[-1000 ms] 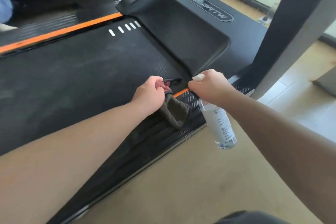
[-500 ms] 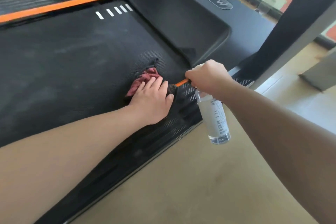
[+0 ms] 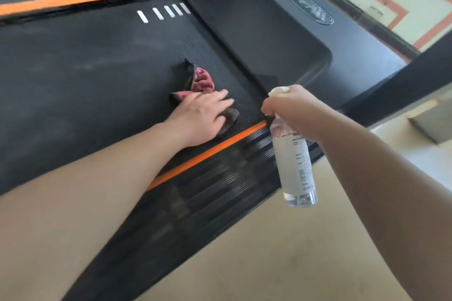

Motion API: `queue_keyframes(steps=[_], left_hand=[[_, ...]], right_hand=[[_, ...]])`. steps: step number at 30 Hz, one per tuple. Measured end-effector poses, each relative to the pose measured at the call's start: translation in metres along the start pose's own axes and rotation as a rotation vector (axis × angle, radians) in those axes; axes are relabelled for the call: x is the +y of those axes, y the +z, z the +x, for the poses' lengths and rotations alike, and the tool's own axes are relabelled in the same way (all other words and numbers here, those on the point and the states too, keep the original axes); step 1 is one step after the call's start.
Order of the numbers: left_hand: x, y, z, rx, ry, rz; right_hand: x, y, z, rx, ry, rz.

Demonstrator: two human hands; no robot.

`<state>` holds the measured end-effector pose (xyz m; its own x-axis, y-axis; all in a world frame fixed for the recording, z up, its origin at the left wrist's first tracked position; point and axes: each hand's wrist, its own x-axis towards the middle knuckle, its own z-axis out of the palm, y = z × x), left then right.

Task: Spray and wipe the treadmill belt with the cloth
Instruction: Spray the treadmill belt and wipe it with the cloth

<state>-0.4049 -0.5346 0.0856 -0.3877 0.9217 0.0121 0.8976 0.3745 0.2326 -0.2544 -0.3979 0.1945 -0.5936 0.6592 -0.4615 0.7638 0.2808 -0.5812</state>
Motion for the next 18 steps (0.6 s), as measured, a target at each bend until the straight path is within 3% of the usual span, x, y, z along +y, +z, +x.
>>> queue_keyframes(steps=[1,3,5,8,10,12,14,18], left_hand=[[-0.02,-0.002,-0.006,0.04,-0.08,0.044],[-0.048,-0.005,-0.012,-0.025,-0.449,0.089],[-0.048,-0.005,-0.006,-0.086,-0.571,0.104],[-0.018,-0.004,0.007,-0.019,-0.242,0.102],[0.011,0.001,0.012,-0.05,0.038,0.092],[0.03,0.006,0.014,-0.131,0.2,0.026],[0.026,0.005,0.016,-0.193,0.224,-0.013],[0.015,0.003,0.011,-0.191,0.111,0.177]], right_hand=[[-0.005,0.003,0.003,-0.01,0.012,0.047],[-0.009,0.01,0.011,-0.049,0.021,0.051],[-0.011,0.015,0.015,-0.073,0.036,0.007],[-0.01,0.019,0.026,-0.064,0.066,-0.045],[-0.01,0.018,0.031,-0.055,0.089,-0.045],[-0.009,0.016,0.03,-0.026,0.145,-0.024],[-0.008,0.015,0.029,-0.001,0.176,-0.017],[-0.001,0.014,0.022,0.002,0.176,0.004]])
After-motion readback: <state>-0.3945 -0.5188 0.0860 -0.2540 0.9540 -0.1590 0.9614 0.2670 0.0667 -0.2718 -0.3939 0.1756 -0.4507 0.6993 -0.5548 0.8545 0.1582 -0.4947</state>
